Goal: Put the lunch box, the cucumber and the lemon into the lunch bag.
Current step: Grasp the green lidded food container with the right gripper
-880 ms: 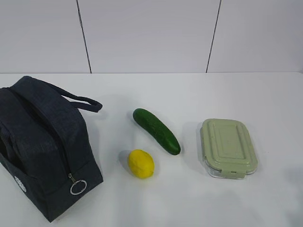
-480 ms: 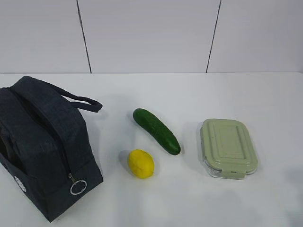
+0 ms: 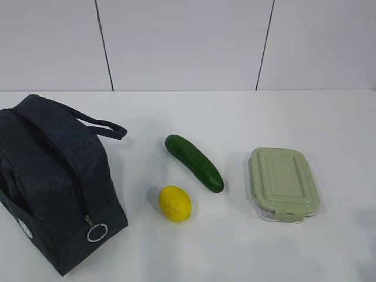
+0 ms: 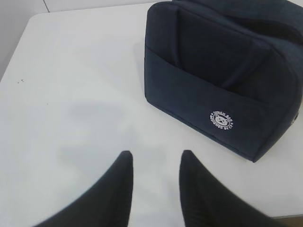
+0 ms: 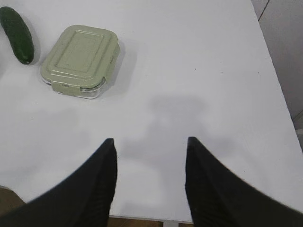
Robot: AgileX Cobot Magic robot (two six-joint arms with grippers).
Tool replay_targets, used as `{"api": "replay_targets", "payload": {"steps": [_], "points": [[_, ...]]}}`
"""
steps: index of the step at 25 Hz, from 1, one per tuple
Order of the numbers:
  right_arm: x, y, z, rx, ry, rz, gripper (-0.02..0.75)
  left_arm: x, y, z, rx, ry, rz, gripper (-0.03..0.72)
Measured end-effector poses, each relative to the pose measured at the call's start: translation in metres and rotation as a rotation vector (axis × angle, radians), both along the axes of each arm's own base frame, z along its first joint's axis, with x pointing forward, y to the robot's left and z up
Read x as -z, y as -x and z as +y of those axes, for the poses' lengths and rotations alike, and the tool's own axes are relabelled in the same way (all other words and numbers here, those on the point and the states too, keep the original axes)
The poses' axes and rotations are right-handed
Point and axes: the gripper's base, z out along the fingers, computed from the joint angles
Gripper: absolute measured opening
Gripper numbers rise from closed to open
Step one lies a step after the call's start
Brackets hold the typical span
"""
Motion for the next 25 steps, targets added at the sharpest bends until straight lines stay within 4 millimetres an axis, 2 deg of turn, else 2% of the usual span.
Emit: {"api": "replay_targets", "payload": {"steps": [25], "points": [[0.0, 0.0, 0.0006, -0.004, -0.006, 0.0, 0.365, 0.0, 0.0, 0.0, 0.0, 0.0, 0.0, 0.242]]}}
